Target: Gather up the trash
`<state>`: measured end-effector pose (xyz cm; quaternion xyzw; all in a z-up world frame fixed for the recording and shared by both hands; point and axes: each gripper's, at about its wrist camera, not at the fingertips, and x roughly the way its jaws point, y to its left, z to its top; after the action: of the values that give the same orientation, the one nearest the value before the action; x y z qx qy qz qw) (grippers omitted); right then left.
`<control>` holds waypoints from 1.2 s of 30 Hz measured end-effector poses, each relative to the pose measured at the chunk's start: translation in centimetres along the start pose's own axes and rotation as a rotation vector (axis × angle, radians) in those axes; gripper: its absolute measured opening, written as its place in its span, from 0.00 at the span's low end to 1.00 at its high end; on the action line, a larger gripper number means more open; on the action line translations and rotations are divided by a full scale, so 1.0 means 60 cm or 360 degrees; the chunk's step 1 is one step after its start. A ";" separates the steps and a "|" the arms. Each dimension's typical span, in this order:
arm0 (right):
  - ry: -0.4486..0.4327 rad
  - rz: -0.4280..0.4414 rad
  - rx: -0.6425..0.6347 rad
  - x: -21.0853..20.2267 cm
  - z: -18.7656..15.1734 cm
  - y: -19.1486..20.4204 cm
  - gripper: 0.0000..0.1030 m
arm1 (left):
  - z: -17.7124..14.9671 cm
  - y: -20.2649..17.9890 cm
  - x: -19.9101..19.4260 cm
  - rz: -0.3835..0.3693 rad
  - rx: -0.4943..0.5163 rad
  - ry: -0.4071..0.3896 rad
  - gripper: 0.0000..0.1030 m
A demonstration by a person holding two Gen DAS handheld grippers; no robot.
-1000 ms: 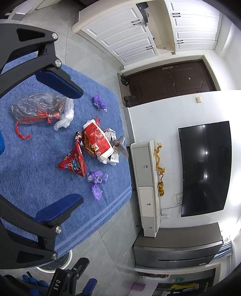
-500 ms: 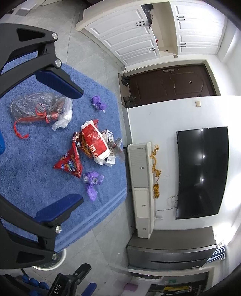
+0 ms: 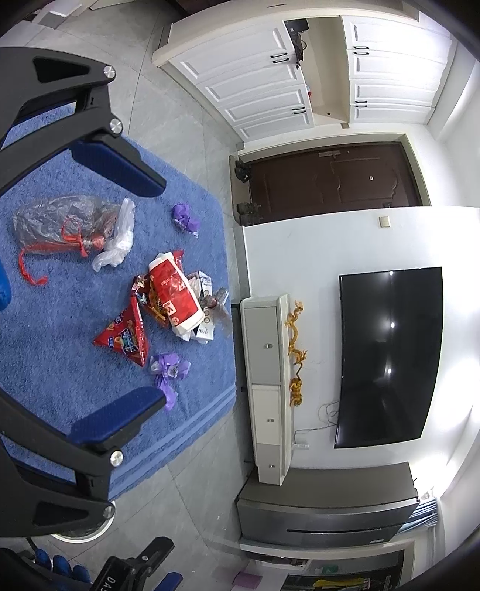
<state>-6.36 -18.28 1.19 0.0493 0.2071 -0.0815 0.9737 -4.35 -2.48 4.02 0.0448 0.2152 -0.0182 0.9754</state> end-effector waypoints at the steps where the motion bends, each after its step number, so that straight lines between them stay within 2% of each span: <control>1: -0.0001 0.0000 0.0002 -0.001 0.001 0.000 1.00 | 0.000 0.001 0.000 0.0006 -0.0005 -0.0006 1.00; 18: 0.0044 -0.0011 0.0015 0.004 0.000 -0.001 1.00 | -0.003 0.010 0.005 0.0066 0.0021 -0.0011 1.00; 23: 0.0058 -0.0004 0.0014 0.009 -0.001 -0.001 1.00 | -0.009 0.041 0.016 0.0118 -0.0011 0.0010 1.00; 28: 0.0073 0.0050 0.0012 0.022 0.000 0.003 1.00 | -0.021 0.103 0.035 0.0196 -0.0098 0.0071 1.00; 31: 0.0137 0.0123 -0.0022 0.042 -0.002 0.019 1.00 | -0.035 0.133 0.052 0.0256 -0.0091 0.0136 1.00; 36: 0.0303 0.0329 -0.0117 0.091 -0.010 0.067 1.00 | -0.082 0.173 0.088 0.0153 -0.0105 0.0361 1.00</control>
<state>-0.96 -15.01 -1.34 0.0421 0.2953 0.0318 0.9539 -1.05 8.23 -1.85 0.0246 0.3223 0.0410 0.9454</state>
